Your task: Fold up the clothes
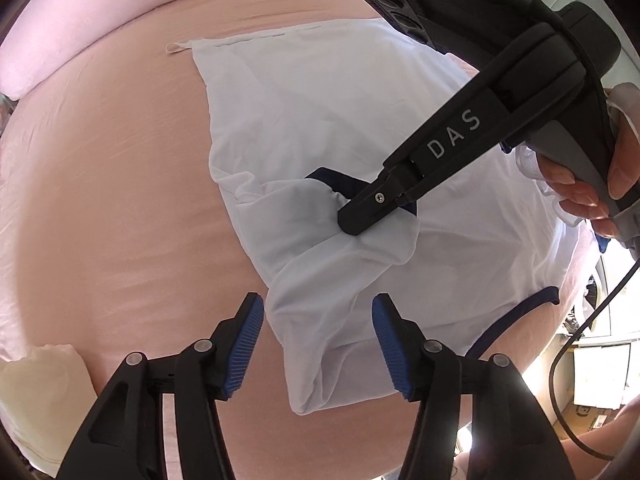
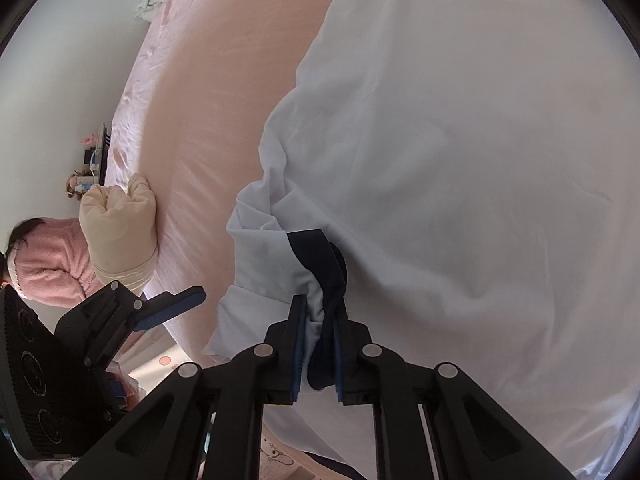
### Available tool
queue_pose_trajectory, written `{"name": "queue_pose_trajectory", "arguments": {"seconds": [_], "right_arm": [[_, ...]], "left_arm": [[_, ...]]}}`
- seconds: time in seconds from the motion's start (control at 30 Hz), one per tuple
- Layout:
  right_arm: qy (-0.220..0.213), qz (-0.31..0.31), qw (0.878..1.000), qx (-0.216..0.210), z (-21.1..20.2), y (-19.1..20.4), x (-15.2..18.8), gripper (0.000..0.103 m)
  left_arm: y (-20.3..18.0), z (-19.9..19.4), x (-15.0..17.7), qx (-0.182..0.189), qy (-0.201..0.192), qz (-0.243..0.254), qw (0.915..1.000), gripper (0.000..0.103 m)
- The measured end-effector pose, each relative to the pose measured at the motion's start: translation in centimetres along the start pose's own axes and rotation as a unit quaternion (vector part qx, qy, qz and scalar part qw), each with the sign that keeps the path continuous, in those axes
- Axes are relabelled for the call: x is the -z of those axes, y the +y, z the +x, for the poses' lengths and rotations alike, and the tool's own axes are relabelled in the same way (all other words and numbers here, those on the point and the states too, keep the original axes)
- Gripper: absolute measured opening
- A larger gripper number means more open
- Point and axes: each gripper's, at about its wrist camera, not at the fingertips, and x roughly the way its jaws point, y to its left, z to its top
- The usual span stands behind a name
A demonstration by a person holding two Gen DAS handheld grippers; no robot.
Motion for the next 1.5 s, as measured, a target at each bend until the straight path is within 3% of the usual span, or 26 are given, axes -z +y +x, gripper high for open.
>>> {"name": "queue_pose_trajectory", "arguments": {"seconds": [0.27, 0.37, 0.43, 0.47, 0.5, 0.57, 0.6, 0.67, 0.9, 0.97, 1.07, 1.1, 1.2, 1.37, 1.5], "right_arm": [[-0.017, 0.0, 0.999, -0.029, -2.2, 1.0, 0.0, 0.008], [-0.023, 0.006, 0.999, -0.033, -3.1, 0.9, -0.1, 0.008], [-0.023, 0.014, 0.999, -0.04, -3.1, 0.9, -0.1, 0.008], [-0.018, 0.017, 0.999, -0.047, -3.0, 0.9, -0.1, 0.008], [-0.018, 0.021, 0.998, -0.051, -3.1, 0.8, 0.0, 0.008], [-0.014, 0.021, 0.998, -0.054, -3.0, 0.9, 0.1, 0.008], [-0.016, 0.023, 0.998, -0.052, -3.0, 0.9, 0.2, 0.008], [-0.016, 0.03, 0.998, -0.051, -3.0, 0.6, 0.3, 0.008], [0.013, 0.016, 0.999, -0.035, -2.2, 0.6, 0.4, 0.008], [0.02, 0.002, 1.0, -0.011, -2.0, 0.8, 0.3, 0.008], [0.02, -0.013, 1.0, 0.011, -1.8, 0.9, 0.1, 0.01], [0.018, -0.019, 1.0, 0.018, -1.8, 1.0, 0.0, 0.017], [-0.001, -0.066, 0.996, 0.057, -1.9, 1.9, -0.4, 0.051], [0.005, -0.162, 0.983, 0.082, -1.2, 4.7, -1.0, 0.053], [0.019, -0.198, 0.974, 0.11, 0.0, 6.0, -1.8, 0.053]], "left_arm": [[-3.1, 1.1, -0.2, -0.01, -0.037, 0.046, 0.9982, 0.054], [0.8, -3.2, 0.1, -0.012, -0.045, 0.043, 0.998, 0.054], [1.1, -3.1, 0.2, -0.009, -0.051, 0.038, 0.9979, 0.054], [1.4, -2.9, -0.5, -0.008, -0.052, 0.032, 0.9981, 0.05], [1.7, -2.8, -1.2, -0.008, -0.052, 0.027, 0.9983, 0.034], [2.2, -2.7, -1.1, 0.012, -0.051, 0.014, 0.9985, 0.012], [2.4, -2.7, -0.9, 0.022, -0.051, 0.007, 0.9985, 0.012], [3.2, -2.9, -0.6, 0.093, -0.05, -0.017, 0.9942, 0.012], [4.2, -2.1, -0.1, 0.137, -0.024, -0.053, 0.9889, 0.012], [4.4, -1.9, -0.1, 0.155, -0.016, -0.064, 0.9857, 0.012], [4.3, -1.5, -0.1, 0.156, -0.009, -0.064, 0.9857, 0.012], [4.1, -1.4, 0.0, 0.156, -0.007, -0.064, 0.9856, 0.012], [3.7, -1.5, 0.2, 0.153, -0.007, -0.059, 0.9864, 0.012], [2.6, -2.5, 0.2, 0.116, -0.012, -0.044, 0.9923, 0.012], [1.4, -4.2, 0.0, 0.037, 0.005, -0.006, 0.9993, 0.013]]}}
